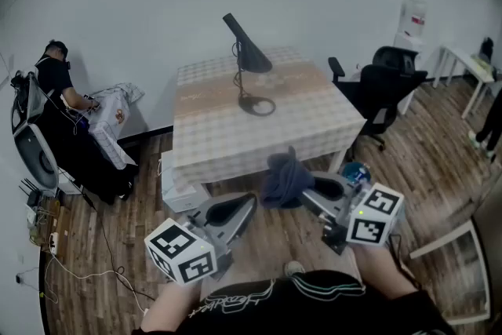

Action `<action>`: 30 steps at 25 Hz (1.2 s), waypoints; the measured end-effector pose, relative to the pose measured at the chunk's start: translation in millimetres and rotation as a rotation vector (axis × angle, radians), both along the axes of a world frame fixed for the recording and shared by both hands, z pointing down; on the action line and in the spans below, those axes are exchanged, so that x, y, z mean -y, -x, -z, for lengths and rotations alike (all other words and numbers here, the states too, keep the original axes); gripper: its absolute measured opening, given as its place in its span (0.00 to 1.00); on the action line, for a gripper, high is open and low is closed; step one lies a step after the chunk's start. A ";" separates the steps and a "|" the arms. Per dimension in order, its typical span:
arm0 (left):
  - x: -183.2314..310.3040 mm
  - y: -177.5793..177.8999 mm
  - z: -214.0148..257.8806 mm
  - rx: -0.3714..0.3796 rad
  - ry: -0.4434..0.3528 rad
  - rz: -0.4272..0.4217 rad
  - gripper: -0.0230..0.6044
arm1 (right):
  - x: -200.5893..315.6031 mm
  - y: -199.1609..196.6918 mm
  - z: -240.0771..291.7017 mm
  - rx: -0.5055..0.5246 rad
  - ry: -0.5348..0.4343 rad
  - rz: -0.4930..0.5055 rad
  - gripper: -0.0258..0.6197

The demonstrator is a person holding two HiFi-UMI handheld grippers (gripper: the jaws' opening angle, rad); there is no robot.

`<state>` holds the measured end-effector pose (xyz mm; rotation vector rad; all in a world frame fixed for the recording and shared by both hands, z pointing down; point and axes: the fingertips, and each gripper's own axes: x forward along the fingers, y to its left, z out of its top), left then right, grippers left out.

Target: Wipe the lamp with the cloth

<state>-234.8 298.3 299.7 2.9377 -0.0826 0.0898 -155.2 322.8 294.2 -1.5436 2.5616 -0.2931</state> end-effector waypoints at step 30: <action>106.2 -129.5 -24.0 0.019 0.052 0.098 0.03 | 109.5 -141.0 -25.9 -0.057 0.036 0.011 0.13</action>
